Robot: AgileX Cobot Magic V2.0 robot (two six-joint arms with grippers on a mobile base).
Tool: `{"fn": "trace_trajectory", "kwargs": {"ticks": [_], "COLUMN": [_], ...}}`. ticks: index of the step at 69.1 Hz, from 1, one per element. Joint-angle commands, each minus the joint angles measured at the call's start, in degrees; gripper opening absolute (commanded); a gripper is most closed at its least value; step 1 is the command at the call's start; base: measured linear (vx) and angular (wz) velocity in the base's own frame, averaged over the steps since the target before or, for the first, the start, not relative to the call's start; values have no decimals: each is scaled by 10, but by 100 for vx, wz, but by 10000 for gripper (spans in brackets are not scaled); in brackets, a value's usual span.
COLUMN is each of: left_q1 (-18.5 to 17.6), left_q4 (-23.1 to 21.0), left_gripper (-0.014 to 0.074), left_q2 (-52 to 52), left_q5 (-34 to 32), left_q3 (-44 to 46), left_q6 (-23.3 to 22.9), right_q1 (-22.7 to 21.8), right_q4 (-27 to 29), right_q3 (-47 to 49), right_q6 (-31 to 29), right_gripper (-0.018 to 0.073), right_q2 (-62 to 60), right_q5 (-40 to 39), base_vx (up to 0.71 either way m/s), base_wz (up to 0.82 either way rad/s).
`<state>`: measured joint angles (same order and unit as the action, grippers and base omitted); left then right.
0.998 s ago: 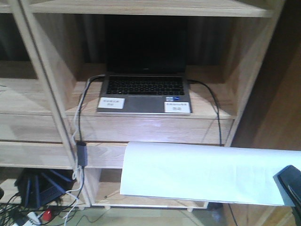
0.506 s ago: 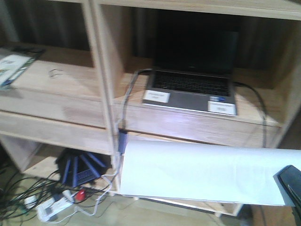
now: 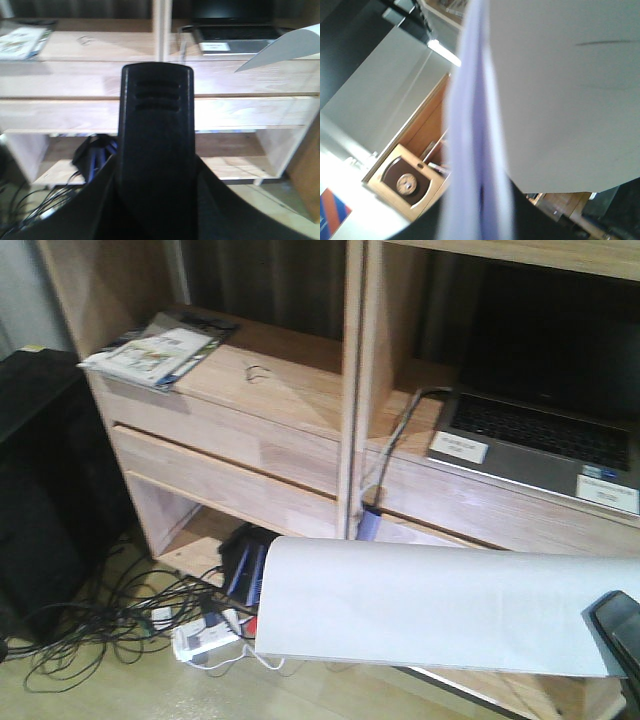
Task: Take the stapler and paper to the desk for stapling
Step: 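Drive the base away from the shelf toward the wooden desk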
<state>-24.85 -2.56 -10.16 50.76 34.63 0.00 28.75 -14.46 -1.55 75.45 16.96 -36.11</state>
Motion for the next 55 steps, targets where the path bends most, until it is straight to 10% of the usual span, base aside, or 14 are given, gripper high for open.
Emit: {"fn": "trace_trajectory", "kwargs": {"ticks": [1,55], "left_q1": [-2,-2], "left_q4": [-4,-4], "left_gripper": [-6,-6], "left_q2": [-8,-8], "left_q5": [-64,-64], "left_q3": [15,15], "left_q6": [-4,-4], "right_q1": [-2,-2], "right_q4": [0,0], "right_q3": [-3,-3], "right_q6": [-6,-6], "right_gripper": [-5,-5], "right_q2": [3,3], "right_q5": [-40,-40], "base_vx": [-2,1], "base_wz": [42,37]}}
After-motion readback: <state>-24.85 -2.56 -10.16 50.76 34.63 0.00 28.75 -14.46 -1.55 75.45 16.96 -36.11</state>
